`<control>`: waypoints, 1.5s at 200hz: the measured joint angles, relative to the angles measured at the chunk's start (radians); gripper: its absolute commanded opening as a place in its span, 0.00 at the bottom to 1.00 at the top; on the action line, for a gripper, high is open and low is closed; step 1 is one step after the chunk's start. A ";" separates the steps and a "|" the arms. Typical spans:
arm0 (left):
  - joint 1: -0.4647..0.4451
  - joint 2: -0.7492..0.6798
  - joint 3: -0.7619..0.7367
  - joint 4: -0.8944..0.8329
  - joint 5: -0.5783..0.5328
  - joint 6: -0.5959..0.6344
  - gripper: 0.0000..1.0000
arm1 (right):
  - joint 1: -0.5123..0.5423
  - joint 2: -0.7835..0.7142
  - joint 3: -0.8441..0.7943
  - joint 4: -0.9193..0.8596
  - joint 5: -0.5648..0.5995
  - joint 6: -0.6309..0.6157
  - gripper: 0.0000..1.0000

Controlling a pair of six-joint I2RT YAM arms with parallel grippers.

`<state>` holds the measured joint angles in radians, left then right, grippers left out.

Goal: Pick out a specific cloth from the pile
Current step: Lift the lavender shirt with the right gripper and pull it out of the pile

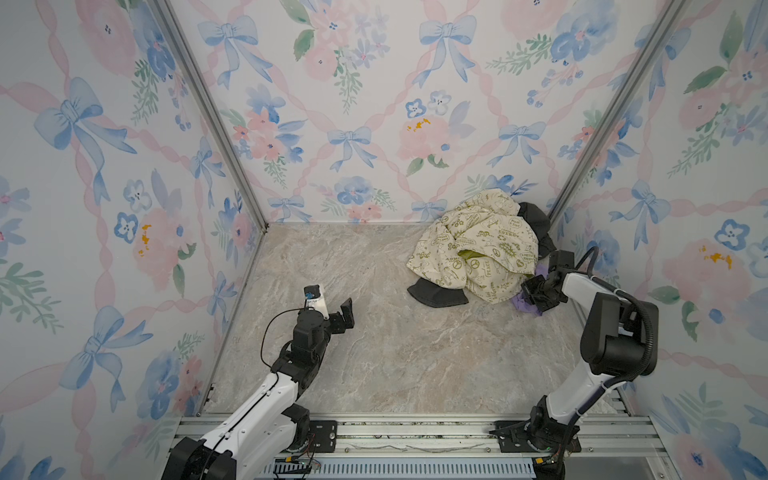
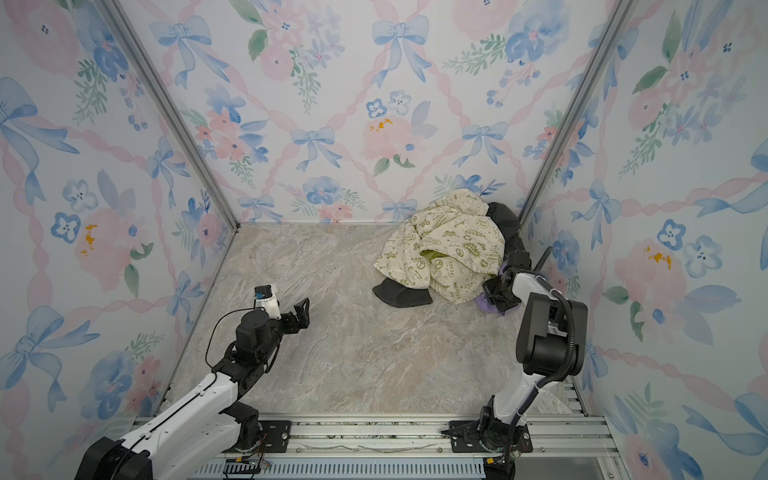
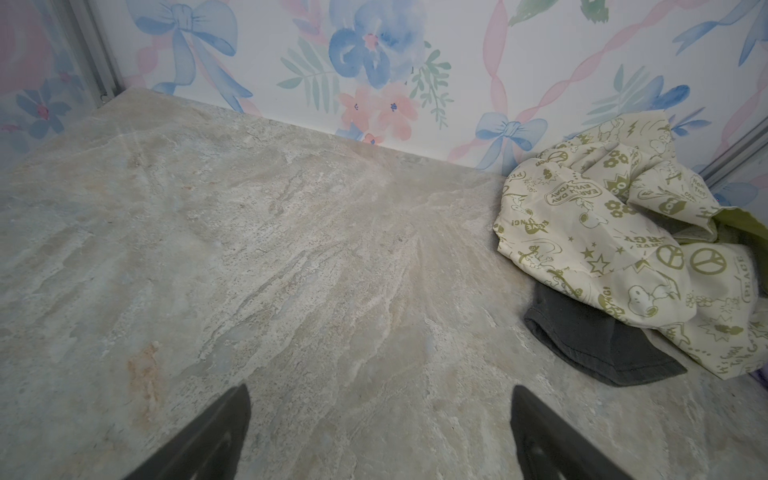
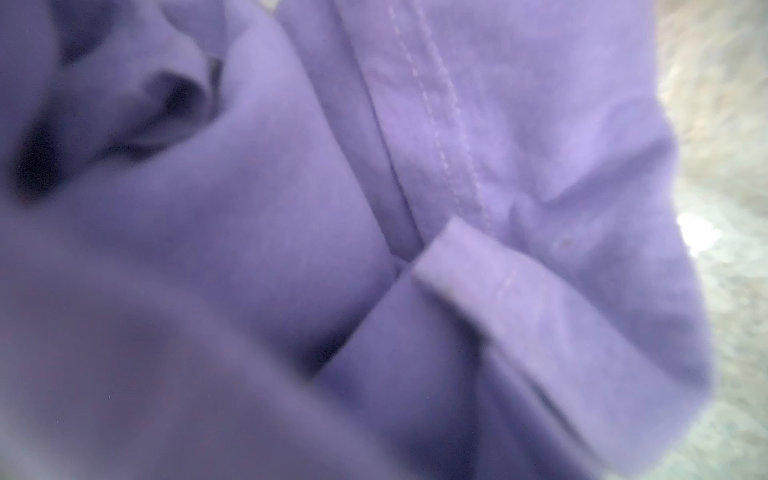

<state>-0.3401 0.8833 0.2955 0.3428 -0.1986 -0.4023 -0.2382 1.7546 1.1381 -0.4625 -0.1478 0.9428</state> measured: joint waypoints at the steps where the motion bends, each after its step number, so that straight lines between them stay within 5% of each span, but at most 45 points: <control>1: 0.000 0.000 0.001 0.000 -0.001 0.000 0.98 | 0.000 -0.002 0.000 0.000 0.001 0.000 0.00; 96: 0.000 0.028 0.098 0.036 -0.119 -0.101 0.98 | 0.004 -0.367 0.034 0.002 0.148 0.129 0.00; 219: 0.000 -0.019 0.135 0.054 0.008 -0.091 0.98 | 0.100 -0.449 0.228 0.002 0.323 0.193 0.00; 300: 0.000 -0.073 0.140 0.060 0.051 -0.089 0.98 | 0.204 -0.446 0.439 0.016 0.466 0.062 0.00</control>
<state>-0.3401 0.8101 0.4351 0.4026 -0.1474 -0.4911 -0.0345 1.3087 1.5776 -0.4465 0.3183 1.0046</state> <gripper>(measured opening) 0.979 0.046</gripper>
